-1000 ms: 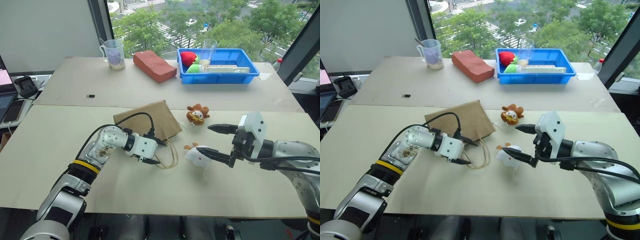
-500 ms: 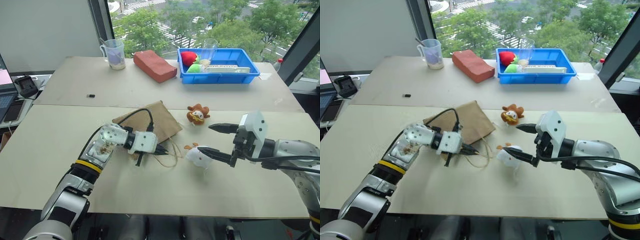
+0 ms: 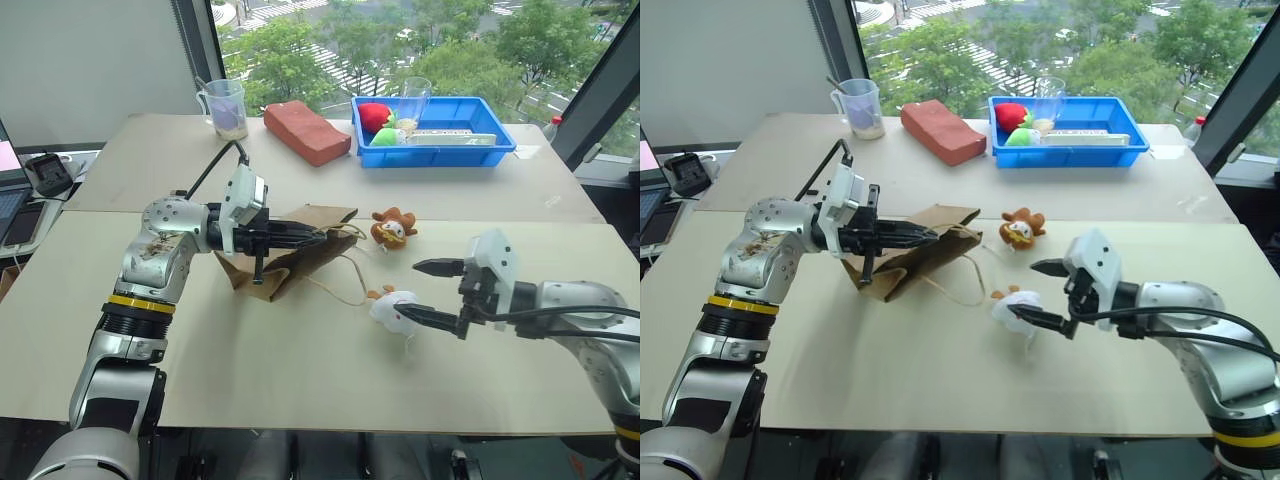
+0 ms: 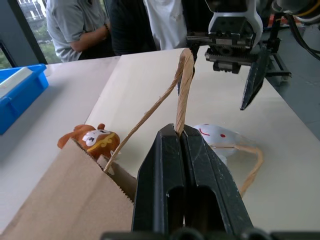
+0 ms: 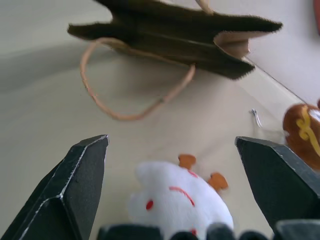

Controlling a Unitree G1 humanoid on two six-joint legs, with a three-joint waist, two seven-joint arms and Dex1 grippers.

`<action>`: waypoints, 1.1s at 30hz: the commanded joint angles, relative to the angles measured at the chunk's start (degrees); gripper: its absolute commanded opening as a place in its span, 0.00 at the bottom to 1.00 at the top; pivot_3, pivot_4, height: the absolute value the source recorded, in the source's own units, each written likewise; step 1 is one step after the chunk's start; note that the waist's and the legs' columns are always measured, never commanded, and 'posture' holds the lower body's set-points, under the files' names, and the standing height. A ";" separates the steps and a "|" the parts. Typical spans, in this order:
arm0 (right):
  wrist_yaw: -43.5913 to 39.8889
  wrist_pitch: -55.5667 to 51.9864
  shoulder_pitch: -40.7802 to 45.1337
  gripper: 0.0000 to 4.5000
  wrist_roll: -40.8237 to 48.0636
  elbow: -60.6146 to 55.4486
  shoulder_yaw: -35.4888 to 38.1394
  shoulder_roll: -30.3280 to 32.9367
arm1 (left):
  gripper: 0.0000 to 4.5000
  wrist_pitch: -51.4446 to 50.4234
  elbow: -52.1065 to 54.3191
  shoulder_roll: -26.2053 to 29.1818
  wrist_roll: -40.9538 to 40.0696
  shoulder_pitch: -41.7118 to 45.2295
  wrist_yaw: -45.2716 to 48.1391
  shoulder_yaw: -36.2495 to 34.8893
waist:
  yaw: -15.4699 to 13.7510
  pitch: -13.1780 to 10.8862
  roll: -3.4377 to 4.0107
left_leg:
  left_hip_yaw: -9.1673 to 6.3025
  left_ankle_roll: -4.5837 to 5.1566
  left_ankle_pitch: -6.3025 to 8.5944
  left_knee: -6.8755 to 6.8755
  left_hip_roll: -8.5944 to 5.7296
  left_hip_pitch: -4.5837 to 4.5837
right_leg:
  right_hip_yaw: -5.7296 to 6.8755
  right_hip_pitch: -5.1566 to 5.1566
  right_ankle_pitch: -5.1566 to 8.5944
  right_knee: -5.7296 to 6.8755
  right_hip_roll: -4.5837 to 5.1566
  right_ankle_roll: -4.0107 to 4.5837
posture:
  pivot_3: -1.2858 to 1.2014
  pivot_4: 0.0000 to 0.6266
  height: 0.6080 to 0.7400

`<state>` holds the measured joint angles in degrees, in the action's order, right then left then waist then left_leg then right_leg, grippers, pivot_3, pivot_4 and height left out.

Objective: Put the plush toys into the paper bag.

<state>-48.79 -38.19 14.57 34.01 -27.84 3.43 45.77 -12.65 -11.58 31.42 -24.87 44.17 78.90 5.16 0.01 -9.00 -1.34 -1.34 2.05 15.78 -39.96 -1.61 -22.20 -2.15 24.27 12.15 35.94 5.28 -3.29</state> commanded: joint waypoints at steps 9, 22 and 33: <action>6.43 -2.13 8.22 0.20 1.10 0.43 -5.08 -11.15 | 0.00 1.24 2.44 -0.33 -0.24 0.50 -0.15 -0.94 | 0.09 0.00 0.00 | -0.03 0.00 0.00 0.04 0.00 -0.02 | 0.01 0.05 0.00 0.00 0.00 0.00 | 0.52 0.24 1.00; 14.29 9.55 15.31 0.00 -13.71 22.50 -17.01 -31.21 | 0.00 2.02 0.89 -1.83 -0.64 2.23 -0.73 -2.09 | 0.74 0.00 0.01 | -0.04 -0.05 -0.03 0.12 -0.16 -0.02 | 0.02 0.18 -0.01 0.17 -0.01 0.01 | 0.52 0.24 1.00; 16.63 15.27 16.71 0.00 -25.21 40.36 -21.33 -36.13 | 0.00 5.36 -6.48 -1.23 1.14 6.66 -8.04 -7.29 | 1.09 -0.01 0.03 | -0.09 -0.13 -0.07 0.15 -0.22 -0.01 | 0.02 0.23 -0.01 0.20 0.00 0.01 | 0.52 0.24 1.00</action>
<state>-33.26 -23.57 30.48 10.10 11.65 -18.44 9.93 -7.87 -18.66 29.38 -23.55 48.92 72.60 0.26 1.10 -9.01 -1.30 -1.43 1.92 15.71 -39.81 -1.84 -22.21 -2.13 24.50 12.14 36.15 5.29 -3.27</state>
